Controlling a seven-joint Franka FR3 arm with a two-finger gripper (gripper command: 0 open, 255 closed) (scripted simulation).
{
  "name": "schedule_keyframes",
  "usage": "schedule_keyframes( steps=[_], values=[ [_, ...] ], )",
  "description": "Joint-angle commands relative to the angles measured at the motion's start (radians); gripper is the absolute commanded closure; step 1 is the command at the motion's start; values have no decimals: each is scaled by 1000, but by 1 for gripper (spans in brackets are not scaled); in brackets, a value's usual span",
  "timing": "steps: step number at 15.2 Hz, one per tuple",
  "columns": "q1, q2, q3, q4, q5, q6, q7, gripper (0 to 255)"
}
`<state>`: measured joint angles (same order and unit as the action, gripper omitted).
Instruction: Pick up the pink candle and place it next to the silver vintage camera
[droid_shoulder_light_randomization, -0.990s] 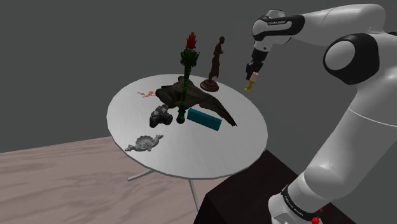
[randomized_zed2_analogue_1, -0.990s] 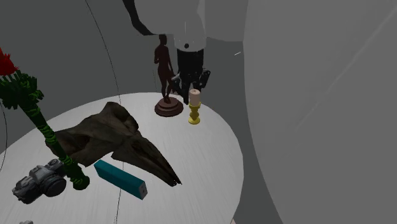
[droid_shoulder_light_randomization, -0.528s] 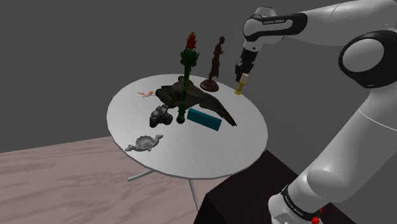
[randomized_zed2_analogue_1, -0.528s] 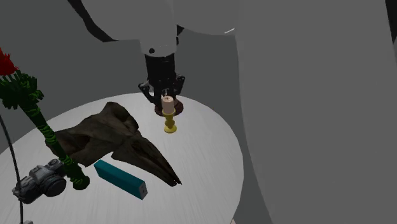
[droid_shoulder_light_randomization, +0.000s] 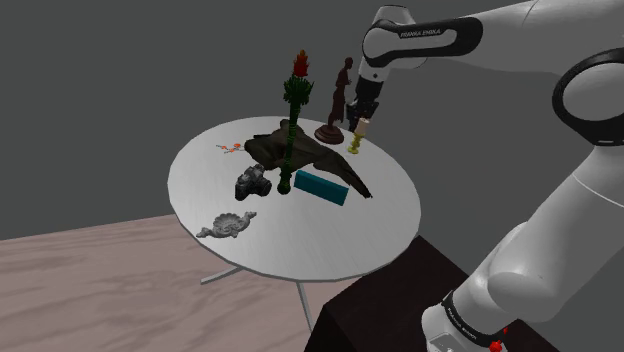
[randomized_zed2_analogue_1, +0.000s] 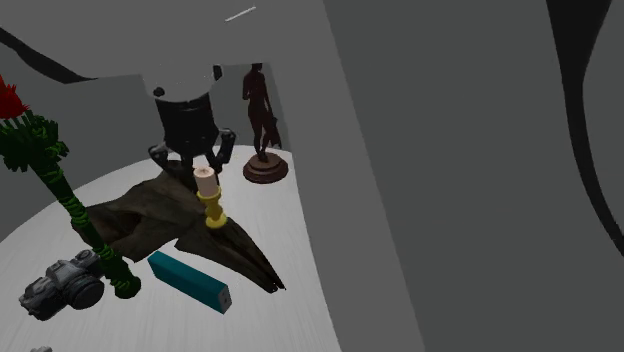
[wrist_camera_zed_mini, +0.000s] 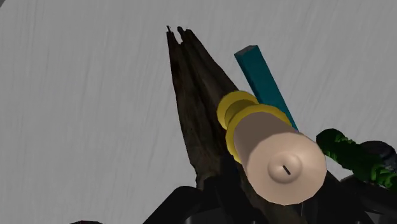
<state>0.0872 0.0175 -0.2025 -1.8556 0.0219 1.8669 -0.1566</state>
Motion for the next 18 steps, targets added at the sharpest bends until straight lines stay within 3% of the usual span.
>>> schedule_keyframes(
  steps=[1,9,16,18],
  values=[
    [24,-9,23,-15,-2,7,49,255],
    [118,13,114,13,0,4,234,255],
    [209,91,196,113,-2,-14,407,255],
    [210,94,195,90,-2,12,407,255]
  ],
)
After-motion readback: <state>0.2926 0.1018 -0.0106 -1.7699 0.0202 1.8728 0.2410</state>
